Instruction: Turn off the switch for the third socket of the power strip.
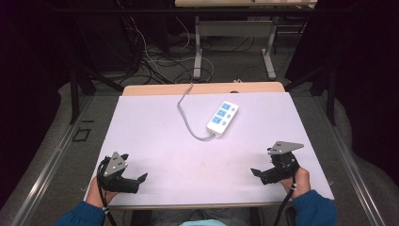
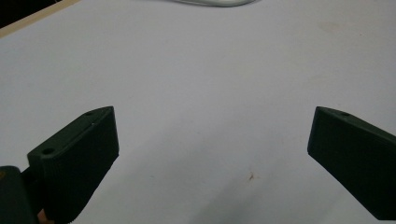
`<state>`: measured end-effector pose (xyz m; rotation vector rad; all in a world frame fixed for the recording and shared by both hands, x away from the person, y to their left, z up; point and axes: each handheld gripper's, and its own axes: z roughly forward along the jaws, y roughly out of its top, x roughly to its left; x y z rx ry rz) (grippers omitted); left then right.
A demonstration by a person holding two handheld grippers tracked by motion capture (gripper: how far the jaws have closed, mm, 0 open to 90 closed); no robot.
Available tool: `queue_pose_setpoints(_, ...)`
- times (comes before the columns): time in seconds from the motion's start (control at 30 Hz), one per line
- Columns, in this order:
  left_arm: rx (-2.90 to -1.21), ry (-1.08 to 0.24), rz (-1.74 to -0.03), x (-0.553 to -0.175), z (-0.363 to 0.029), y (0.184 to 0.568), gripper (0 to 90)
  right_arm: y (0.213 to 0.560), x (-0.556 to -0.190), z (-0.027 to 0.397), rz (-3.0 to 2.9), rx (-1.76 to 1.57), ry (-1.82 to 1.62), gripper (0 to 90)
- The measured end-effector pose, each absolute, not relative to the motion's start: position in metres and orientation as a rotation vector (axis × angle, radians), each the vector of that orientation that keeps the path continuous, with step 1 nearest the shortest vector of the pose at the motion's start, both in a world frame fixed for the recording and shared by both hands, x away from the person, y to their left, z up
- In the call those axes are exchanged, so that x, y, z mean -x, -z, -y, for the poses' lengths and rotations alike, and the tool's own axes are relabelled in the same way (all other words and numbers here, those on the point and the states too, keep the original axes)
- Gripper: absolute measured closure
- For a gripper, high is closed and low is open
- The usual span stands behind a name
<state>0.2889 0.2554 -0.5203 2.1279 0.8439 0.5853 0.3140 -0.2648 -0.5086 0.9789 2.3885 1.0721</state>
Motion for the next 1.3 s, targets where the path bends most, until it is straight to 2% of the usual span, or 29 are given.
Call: queue_pose_setpoints(1.3, -2.143, -0.579, -0.839, -0.290, -0.254, 0.522, 1.5, 0.504, -0.382, 0.245, -2.420, -0.995, -1.054, 0.5)
